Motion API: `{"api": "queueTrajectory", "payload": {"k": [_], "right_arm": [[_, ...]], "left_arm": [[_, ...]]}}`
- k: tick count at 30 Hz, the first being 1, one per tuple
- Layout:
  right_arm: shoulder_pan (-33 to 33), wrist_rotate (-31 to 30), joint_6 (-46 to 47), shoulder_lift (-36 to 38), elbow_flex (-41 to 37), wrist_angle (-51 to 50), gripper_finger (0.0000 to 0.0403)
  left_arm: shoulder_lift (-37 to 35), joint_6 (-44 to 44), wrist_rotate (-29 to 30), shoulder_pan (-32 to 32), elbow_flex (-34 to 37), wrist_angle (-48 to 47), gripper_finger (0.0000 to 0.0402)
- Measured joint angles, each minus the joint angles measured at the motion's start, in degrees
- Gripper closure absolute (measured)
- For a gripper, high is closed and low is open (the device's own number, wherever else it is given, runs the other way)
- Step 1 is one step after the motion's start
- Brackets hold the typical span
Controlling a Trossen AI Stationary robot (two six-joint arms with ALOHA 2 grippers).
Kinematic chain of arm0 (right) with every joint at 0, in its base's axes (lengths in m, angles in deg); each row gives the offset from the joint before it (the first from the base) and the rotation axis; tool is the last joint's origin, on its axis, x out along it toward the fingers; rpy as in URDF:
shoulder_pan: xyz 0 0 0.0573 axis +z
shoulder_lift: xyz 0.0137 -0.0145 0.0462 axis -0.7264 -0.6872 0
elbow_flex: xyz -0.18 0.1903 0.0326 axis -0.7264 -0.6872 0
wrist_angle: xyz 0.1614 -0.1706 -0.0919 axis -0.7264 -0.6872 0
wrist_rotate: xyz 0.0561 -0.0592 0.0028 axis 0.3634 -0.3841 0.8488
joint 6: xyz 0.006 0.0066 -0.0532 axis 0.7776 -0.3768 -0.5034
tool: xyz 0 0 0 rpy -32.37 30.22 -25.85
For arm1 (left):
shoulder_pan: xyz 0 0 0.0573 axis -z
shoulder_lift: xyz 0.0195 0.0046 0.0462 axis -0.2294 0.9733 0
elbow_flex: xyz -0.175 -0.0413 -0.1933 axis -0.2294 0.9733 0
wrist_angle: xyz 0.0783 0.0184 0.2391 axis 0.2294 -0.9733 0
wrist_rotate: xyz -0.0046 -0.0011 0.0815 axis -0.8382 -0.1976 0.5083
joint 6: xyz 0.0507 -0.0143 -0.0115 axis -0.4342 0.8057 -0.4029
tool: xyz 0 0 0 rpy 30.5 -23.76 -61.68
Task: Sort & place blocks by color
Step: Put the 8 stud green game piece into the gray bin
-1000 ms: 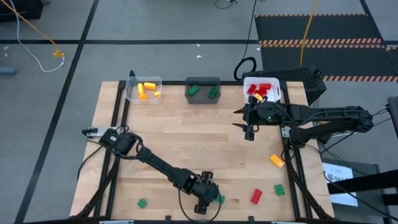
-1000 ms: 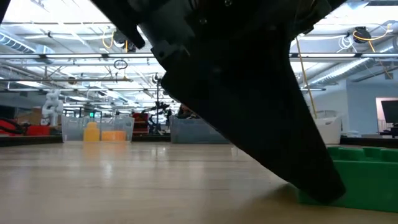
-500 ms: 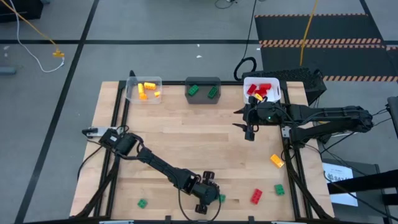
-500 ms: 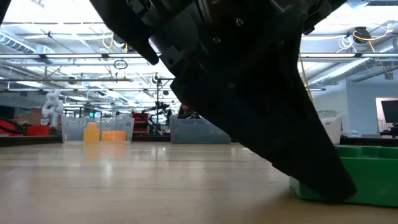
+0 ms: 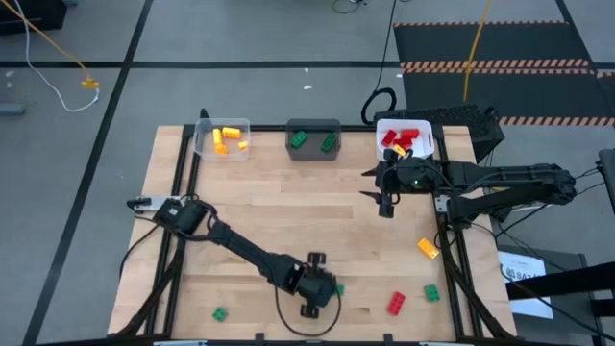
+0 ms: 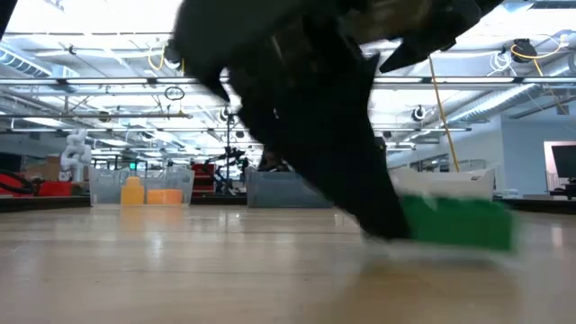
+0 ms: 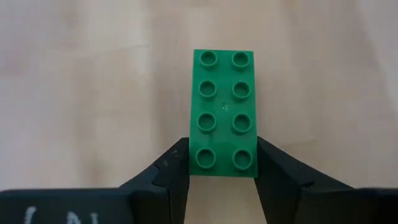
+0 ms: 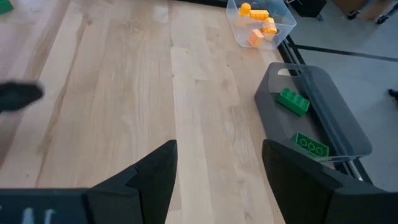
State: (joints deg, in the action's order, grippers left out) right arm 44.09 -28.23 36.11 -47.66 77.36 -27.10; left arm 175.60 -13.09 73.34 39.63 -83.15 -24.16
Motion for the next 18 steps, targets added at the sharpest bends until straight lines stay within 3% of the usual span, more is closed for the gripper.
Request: {"api": "queueTrajectory", "payload": {"k": [8,10,15,18], "right_arm": [[0.0,0.03,-0.59,0.0,-0.02,-2.48,0.0174],[0.33,0.63,-1.81,-0.02,-0.02,-2.82,0.0174],[5.28,7.21,-15.8,-0.36,-0.04,0.9,0.0177],[9.47,7.4,-24.02,-1.09,-0.04,5.54,0.0185]], "left_arm": [[-12.41,2.92,17.23,-3.91,-0.08,-17.19,0.0259],[-15.01,1.71,18.81,-5.3,-0.1,-18.73,0.0259],[-20.75,-1.69,7.08,-10.63,-0.12,-19.53,0.0259],[-22.84,-1.44,1.42,-15.56,-0.12,-18.85,0.0259]]}}
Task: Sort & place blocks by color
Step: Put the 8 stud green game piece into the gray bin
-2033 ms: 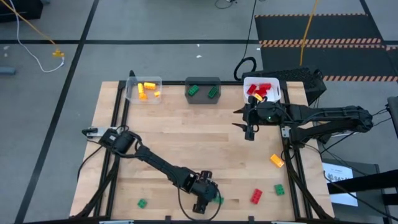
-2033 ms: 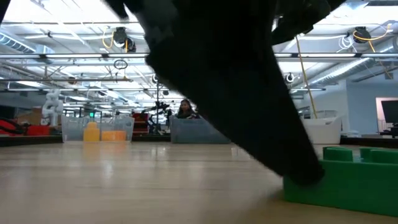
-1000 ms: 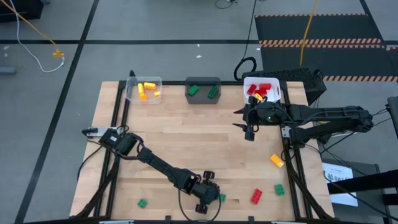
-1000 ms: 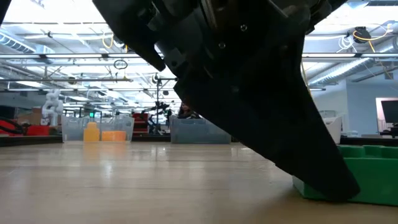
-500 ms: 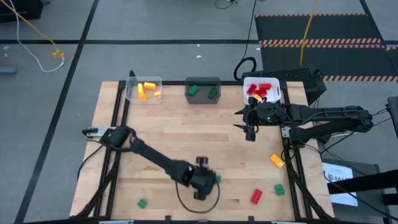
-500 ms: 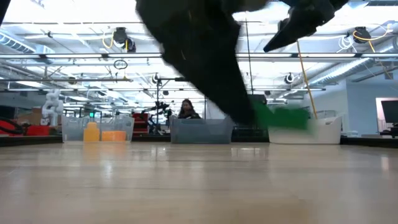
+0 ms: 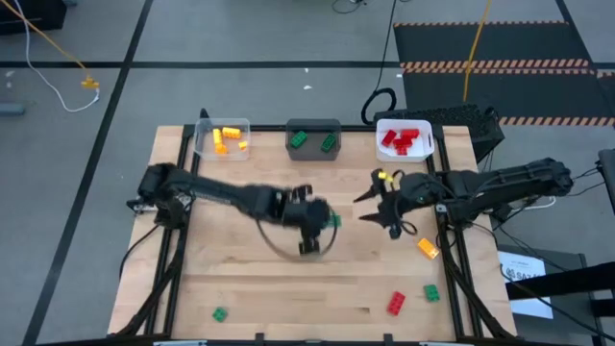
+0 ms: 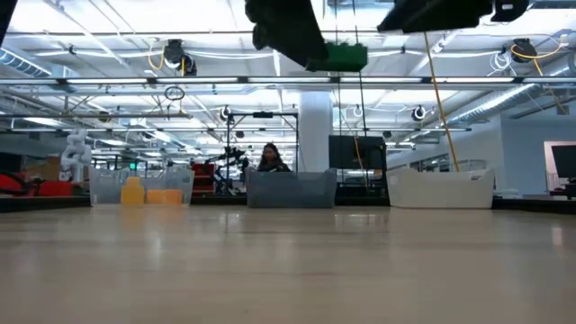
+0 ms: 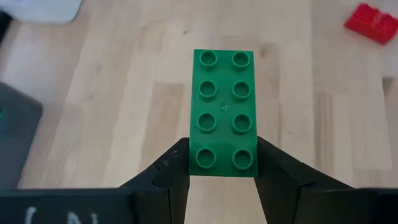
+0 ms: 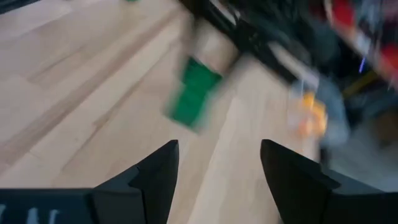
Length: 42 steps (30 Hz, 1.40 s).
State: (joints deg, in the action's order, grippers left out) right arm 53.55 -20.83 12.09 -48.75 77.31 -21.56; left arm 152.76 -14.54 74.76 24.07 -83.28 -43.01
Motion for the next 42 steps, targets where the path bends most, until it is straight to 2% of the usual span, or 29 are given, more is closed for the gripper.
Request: {"api": "queueTrajectory", "payload": {"k": [3,6,9,13,20,23,27,32,36,38,42], "right_arm": [[2.66,-0.38,-6.62,-1.42,0.0,2.87,0.0192],[4.16,-2.36,-8.88,-3.62,-0.01,4.12,0.0195],[5.0,-6.03,-9.9,-5.97,-0.02,4.0,0.0195],[5.53,-9.29,-10.44,-7.7,0.0,5.78,0.0195],[5.5,-9.49,-13.14,-8.5,-0.04,12.67,0.0204],[5.55,-12.21,-13.29,-9.1,-0.04,13.29,0.0238],[5.8,-13.4,-14.26,-9.88,-0.02,13.35,0.0314],[6.63,-15.21,-15.75,-10.75,-0.02,13.89,0.0319],[6.51,-16.83,-14.18,-10.85,-0.02,13.28,0.0319],[6.54,-18.77,-13.5,-10.72,-0.12,11.44,0.0319],[4.89,-21.58,-13.8,-10.64,-0.04,9.89,0.0319]], "left_arm": [[-1.16,-0.82,-8.01,-4.08,0.02,1.32,0.0259],[-1.63,-1.83,-15.97,-6.86,0.02,3.51,0.0259],[-1.65,-2.06,-20.4,-8.5,0.02,6.11,0.0259],[-1.6,-1.92,-20.91,-9.07,0.11,7.08,0.0259],[-1.76,-1.65,-21.18,-8.77,0.0,9.38,0.0258],[-1.76,-1.57,-20.53,-8.49,0.0,9.24,0.0242],[-1.69,-1.46,-20.52,-8.15,0.0,8.33,0.0234],[-1.69,-1.97,-18.32,-8.23,0.0,6.76,0.0237],[-1.72,-4.09,-10.66,-8.56,-0.35,1.49,0.0217],[-1.82,-4.28,-6.31,-9.12,-0.04,-5.63,0.0203],[-1.65,-4.02,1.53,-9.81,-0.02,-12.06,0.0181]]}}
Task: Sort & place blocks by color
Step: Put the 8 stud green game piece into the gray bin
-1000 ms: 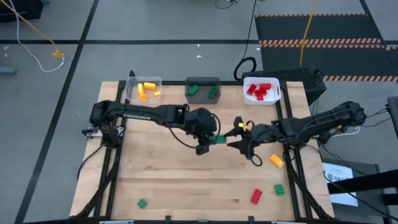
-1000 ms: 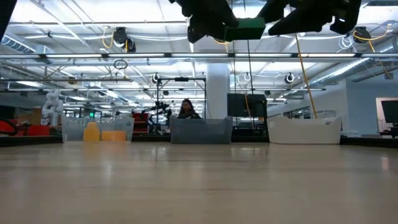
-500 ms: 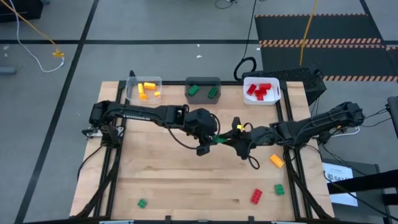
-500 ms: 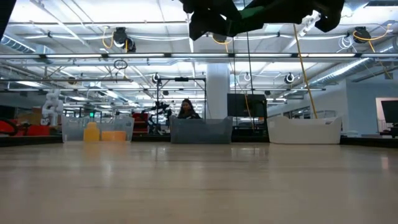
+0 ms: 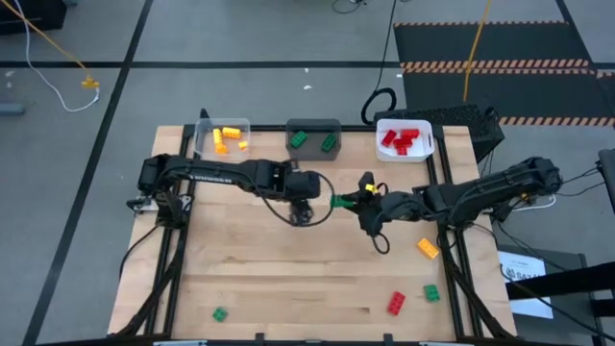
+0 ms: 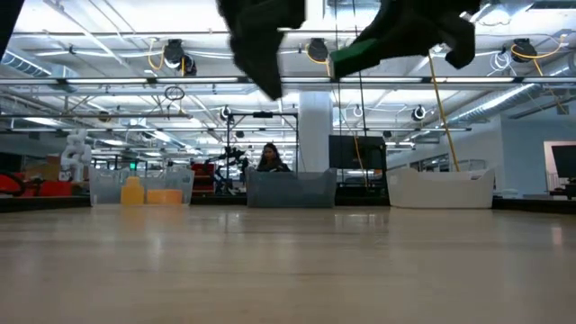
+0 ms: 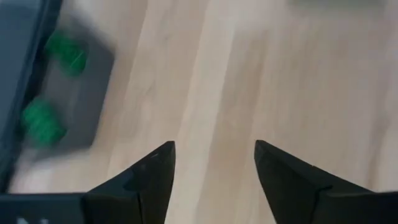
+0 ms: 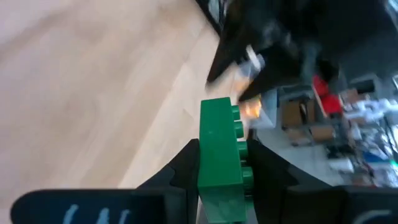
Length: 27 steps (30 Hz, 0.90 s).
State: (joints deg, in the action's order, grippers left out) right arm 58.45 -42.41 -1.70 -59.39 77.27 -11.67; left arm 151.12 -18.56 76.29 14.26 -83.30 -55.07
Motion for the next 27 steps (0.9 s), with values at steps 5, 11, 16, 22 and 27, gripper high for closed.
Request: {"api": "queueTrajectory", "payload": {"k": [5,11,16,22,27], "right_arm": [[-4.83,0.59,0.82,0.02,0.0,0.64,0.0319],[-13.35,3.79,3.83,0.0,-0.02,4.85,0.0319],[-21.33,11.42,5.5,-0.02,-0.02,9.67,0.0319],[-29.15,20.13,8.47,-1.48,-0.02,16.68,0.0319],[-34.25,26.05,13.87,-6.96,-0.02,26.07,0.0319]], "left_arm": [[0.02,4.65,2.86,-0.13,0.03,-9.01,0.0166],[-0.02,7.06,3.05,2.18,0.0,-10.92,0.0165],[-0.02,9.48,4.2,4.64,0.0,-11.67,0.0165],[-0.02,12.27,5.45,8.86,0.0,-8.99,0.0165],[-0.02,12.83,8.81,11.59,0.0,-5.65,0.0165]]}}
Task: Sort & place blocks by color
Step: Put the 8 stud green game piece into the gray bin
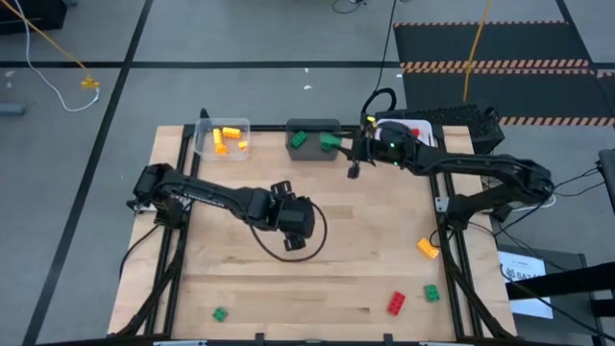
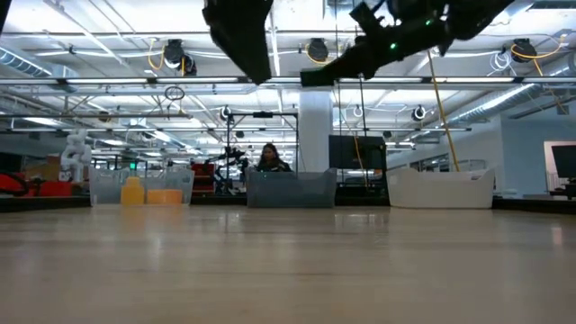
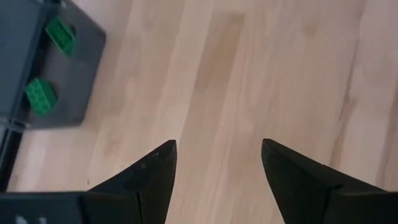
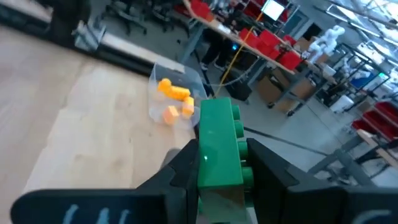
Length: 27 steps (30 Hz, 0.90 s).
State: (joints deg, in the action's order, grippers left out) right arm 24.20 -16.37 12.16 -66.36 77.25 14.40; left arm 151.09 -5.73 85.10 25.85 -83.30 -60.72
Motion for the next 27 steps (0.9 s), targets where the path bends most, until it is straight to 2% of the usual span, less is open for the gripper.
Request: {"api": "queueTrajectory", "payload": {"k": [4,12,19,27], "right_arm": [[-2.4,0.31,1.61,-6.23,0.01,6.22,0.0319],[-5.54,0.26,1.13,-16.08,1.4,9.34,0.0319],[-7.3,0.36,1.59,-22.34,1.86,13.4,0.0318],[-8.09,0.03,0.61,-24.44,1.86,14.88,0.027]], "left_arm": [[0.0,0.44,2.39,0.81,0.0,2.87,0.0165],[0.0,1.29,5.58,2.06,0.02,6.56,0.0165],[0.0,-0.88,5.78,2.24,0.02,10.17,0.0165],[0.0,-0.83,5.76,2.29,0.02,10.17,0.0165]]}}
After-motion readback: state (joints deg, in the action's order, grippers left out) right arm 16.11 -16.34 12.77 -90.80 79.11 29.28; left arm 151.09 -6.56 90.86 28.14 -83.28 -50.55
